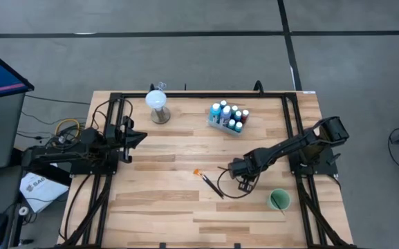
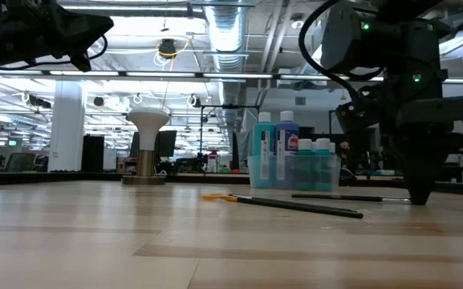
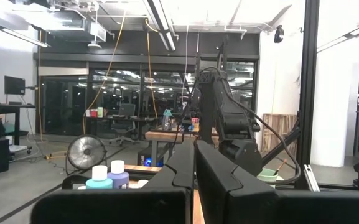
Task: Pick & Place Paint Supplies
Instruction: Put the right eyeshadow brush into the green cup
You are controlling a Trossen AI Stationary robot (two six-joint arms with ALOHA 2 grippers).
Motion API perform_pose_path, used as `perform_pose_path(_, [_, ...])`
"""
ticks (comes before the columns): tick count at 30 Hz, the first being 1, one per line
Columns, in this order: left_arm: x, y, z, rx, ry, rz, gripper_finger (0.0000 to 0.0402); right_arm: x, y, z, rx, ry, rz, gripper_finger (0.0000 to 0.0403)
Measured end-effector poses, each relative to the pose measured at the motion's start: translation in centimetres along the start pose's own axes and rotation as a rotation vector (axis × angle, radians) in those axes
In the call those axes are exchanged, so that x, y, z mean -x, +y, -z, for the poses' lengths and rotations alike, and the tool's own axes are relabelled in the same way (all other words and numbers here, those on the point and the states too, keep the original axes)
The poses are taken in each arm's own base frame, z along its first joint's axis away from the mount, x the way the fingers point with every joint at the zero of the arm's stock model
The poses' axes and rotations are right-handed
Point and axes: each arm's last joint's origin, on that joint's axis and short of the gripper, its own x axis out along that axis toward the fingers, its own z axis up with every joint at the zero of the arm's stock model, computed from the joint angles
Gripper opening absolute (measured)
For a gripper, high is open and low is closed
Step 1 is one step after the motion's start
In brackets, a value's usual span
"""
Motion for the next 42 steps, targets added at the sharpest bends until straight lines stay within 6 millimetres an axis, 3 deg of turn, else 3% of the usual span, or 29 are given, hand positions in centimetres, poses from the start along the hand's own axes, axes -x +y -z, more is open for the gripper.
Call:
perform_pose_path(9, [0.0,0.0,0.0,0.0,-0.001,0.001,0.0002,5.4,-0.9,0.5,-0.022,0.075,0.064,0.0])
perform_pose_path(21, [0.0,0.0,0.0,0.0,-0.003,0.001,0.0002,16.1,-1.5,2.2,-0.133,0.152,0.069,0.0])
perform_pose_path(27, [0.0,0.0,0.0,0.0,-0.005,0.0,0.0002,18.7,-1.1,2.8,-0.183,0.217,-0.144,0.0])
perform_pose_path(31, [-0.1,0.0,0.0,0.0,0.001,0.0,0.0002,19.3,-0.9,3.2,-0.248,0.293,-0.26,0.0])
perform_pose_path(42, [-0.1,0.0,0.0,0.001,0.002,0.0,0.0002,22.2,-0.8,6.9,-0.493,0.57,-0.476,0.0])
